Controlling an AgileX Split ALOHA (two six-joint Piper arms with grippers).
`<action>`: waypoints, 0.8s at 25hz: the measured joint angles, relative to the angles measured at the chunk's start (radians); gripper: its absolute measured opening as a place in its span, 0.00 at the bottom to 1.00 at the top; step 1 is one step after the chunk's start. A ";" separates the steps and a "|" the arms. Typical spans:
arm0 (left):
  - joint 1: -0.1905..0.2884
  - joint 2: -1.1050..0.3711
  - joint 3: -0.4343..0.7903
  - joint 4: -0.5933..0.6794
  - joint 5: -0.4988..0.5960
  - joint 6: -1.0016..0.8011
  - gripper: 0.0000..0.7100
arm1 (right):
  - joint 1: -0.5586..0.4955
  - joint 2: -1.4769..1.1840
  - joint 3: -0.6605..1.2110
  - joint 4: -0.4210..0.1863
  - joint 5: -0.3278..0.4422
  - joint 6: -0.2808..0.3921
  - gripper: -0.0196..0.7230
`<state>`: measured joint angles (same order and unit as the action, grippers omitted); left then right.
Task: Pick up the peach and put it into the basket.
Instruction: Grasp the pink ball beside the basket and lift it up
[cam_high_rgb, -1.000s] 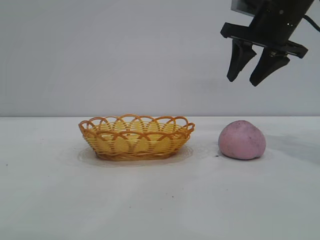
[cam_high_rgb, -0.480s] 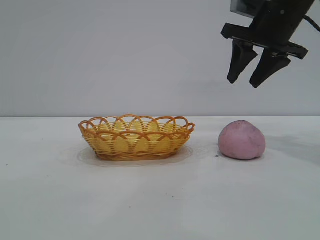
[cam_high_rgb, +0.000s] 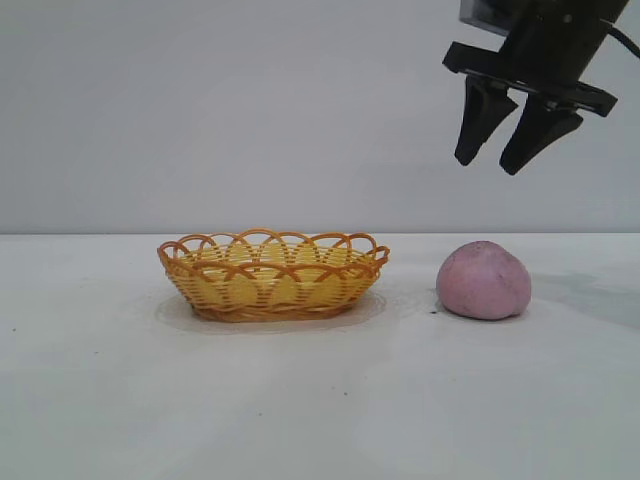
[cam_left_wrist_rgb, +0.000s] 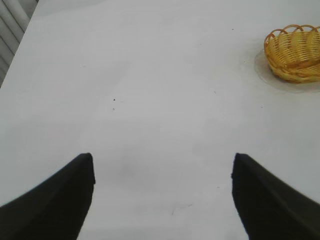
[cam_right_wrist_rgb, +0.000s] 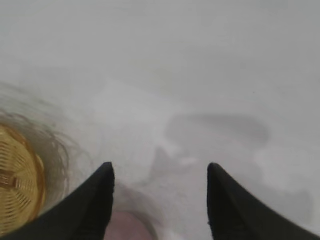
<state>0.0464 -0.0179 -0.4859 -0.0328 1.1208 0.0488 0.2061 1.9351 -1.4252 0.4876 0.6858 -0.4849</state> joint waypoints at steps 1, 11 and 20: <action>0.000 0.000 0.000 0.000 0.000 0.000 0.71 | 0.000 -0.010 0.000 -0.003 0.002 0.000 0.51; 0.000 0.000 0.002 0.000 0.000 0.000 0.71 | 0.000 -0.051 0.000 -0.053 0.200 -0.001 0.51; 0.000 0.000 0.002 0.000 0.000 0.000 0.71 | 0.113 -0.051 0.000 -0.235 0.266 0.133 0.51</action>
<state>0.0464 -0.0179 -0.4842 -0.0328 1.1208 0.0488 0.3188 1.8837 -1.4252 0.2522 0.9522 -0.3521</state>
